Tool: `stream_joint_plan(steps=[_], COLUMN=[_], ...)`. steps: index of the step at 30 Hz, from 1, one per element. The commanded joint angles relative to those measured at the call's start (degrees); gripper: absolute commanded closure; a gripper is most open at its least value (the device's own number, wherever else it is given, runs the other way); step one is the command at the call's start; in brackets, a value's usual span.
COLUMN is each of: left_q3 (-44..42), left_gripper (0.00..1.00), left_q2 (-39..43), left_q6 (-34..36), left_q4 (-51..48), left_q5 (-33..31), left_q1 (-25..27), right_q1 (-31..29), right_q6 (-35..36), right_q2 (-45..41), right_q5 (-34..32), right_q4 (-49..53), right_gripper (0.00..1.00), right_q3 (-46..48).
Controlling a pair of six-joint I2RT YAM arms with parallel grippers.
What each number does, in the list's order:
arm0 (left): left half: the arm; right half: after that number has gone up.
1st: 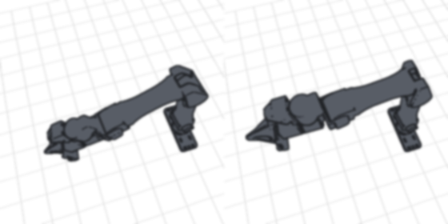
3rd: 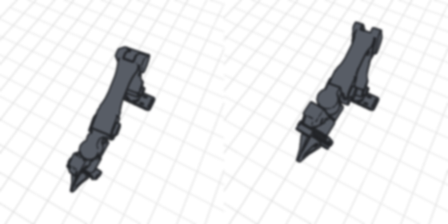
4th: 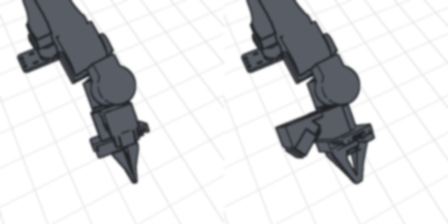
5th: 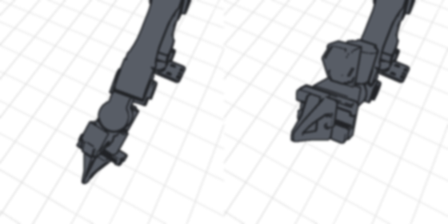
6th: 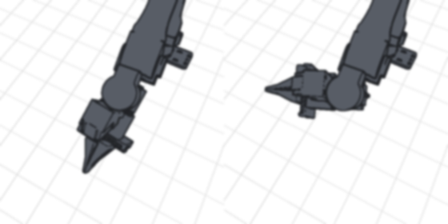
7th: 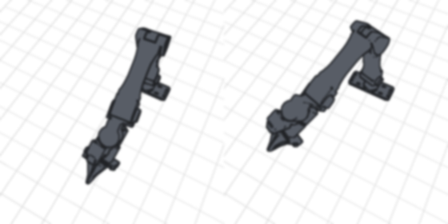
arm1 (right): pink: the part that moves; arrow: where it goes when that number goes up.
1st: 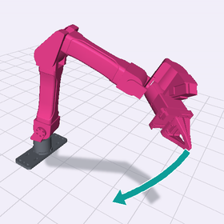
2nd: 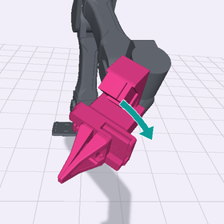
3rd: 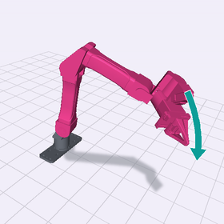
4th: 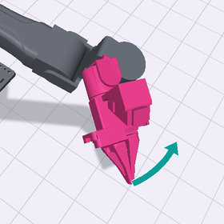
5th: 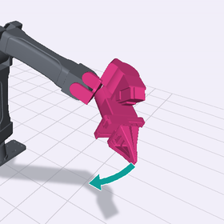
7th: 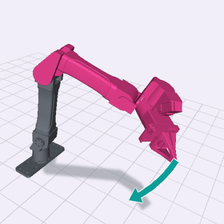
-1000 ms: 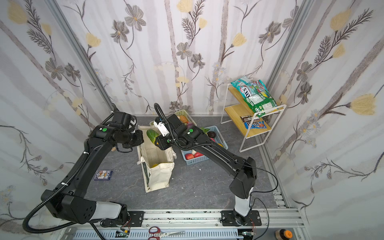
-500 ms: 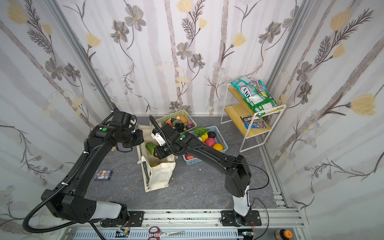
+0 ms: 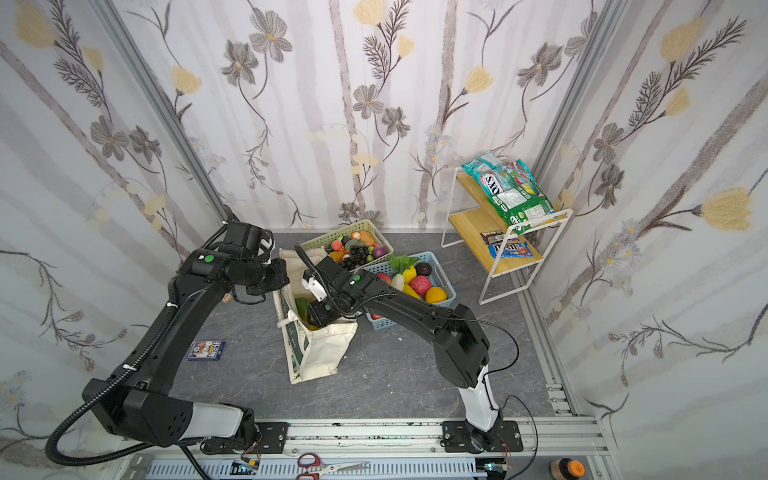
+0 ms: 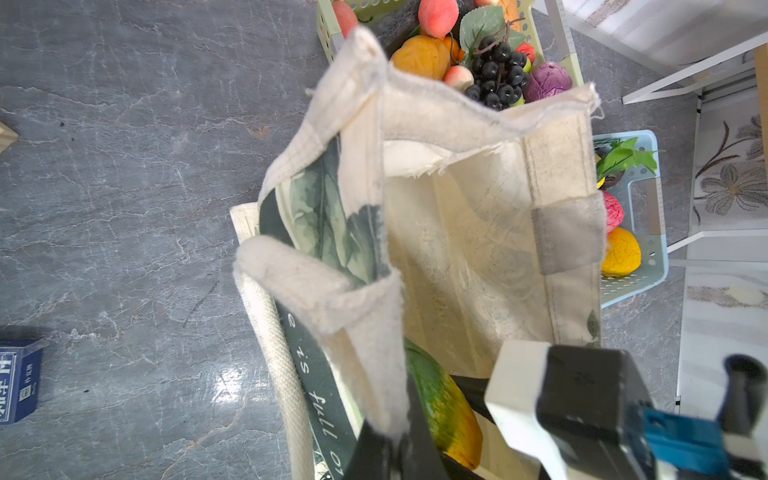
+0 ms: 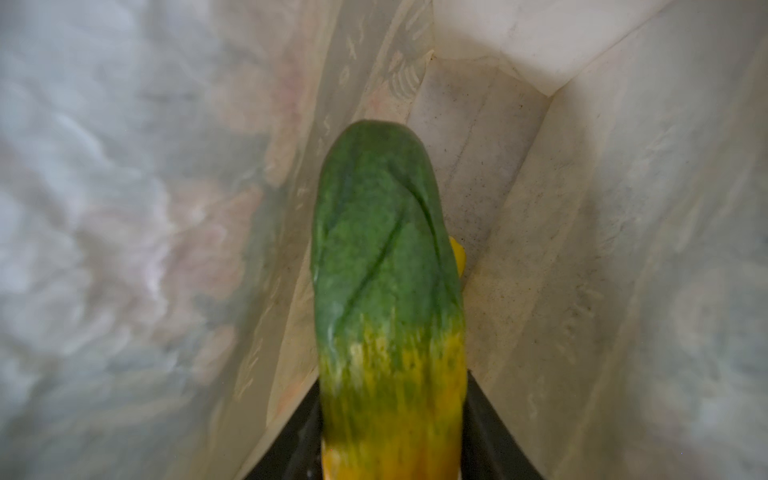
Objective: Place the food into the grocery bag and tie it
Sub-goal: 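Lower the green papaya into the bag and open the right gripper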
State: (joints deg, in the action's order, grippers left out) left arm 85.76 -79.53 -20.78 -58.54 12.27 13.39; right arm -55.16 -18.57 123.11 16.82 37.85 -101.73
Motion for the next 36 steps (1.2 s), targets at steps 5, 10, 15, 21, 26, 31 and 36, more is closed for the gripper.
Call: stream_joint_plan(steps=[5,10,15,21,26,31,36], left_q3=[-0.84,-1.13,-0.90,-0.85,-0.77,-1.12,-1.25], left_gripper=[1.00,1.00,1.00,1.00,1.00,1.00,1.00], left_q2=[0.45,0.44,0.42,-0.19,-0.28,-0.37,-0.19], left_q6=[0.30,0.55,0.98,1.09,1.39,1.66,1.79], left_q4=[1.67,1.68,1.50,1.68,1.77,1.77,1.85], left_q5=[0.65,0.82,0.56,0.73,0.82,0.69,0.38], left_q1=[-0.03,-0.05,-0.06,-0.02,-0.10,-0.06,-0.17], right_q1=[-0.29,-0.31,-0.30,-0.35,-0.39,-0.39,-0.39], right_q6=[-1.64,-2.50,-3.82,-5.07,-5.31,-5.54,-5.47], right_q2=[2.51,4.46,6.33,8.69,10.49,11.81,12.15], right_q5=[1.18,1.94,3.19,3.85,3.92,4.34,4.70], right_q4=[-2.26,-3.05,-4.53,-6.02,-6.23,-6.73,-6.73], right_gripper=[0.55,0.55,0.55,0.54,0.53,0.49,0.37], right_q3=[0.00,-0.19,-0.31,-0.20,-0.21,-0.26,-0.22])
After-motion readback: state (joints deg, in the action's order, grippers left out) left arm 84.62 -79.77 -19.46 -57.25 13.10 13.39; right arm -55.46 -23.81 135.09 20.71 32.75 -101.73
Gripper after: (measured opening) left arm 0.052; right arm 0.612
